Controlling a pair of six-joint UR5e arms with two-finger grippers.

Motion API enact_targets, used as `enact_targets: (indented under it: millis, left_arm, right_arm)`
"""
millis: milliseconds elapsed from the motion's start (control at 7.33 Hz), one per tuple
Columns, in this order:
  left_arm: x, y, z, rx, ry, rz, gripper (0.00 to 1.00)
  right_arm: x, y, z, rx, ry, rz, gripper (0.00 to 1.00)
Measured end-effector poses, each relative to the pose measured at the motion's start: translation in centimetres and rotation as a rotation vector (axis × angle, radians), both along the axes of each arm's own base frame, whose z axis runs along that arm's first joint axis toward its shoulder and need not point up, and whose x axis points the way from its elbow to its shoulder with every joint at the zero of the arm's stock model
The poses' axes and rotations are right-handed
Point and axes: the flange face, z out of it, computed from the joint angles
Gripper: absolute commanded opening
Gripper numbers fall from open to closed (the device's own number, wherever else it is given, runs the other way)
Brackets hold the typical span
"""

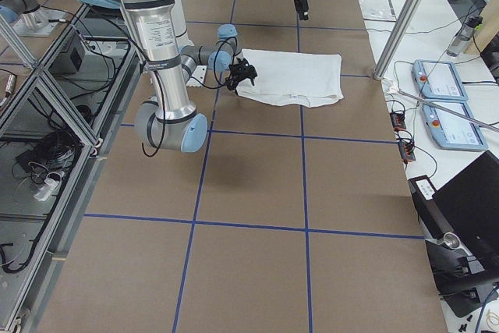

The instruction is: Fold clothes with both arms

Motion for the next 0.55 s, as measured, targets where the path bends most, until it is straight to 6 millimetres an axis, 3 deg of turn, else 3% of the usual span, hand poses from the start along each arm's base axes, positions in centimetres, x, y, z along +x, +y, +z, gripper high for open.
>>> enact_targets:
  millis: [273, 409, 546]
  left_arm:
    - [0.03, 0.03, 0.02, 0.001, 0.000, 0.001, 0.82]
    - [0.05, 0.06, 0.05, 0.001, 0.000, 0.002, 0.82]
    - [0.06, 0.09, 0.07, 0.001, 0.001, 0.003, 0.82]
  right_arm:
    - [-0.25, 0.25, 0.15, -0.003, 0.003, -0.006, 0.80]
    - [-0.38, 0.45, 0.29, -0.004, 0.006, -0.008, 0.58]
    - [-0.46, 0.56, 0.35, -0.006, 0.007, -0.007, 0.01]
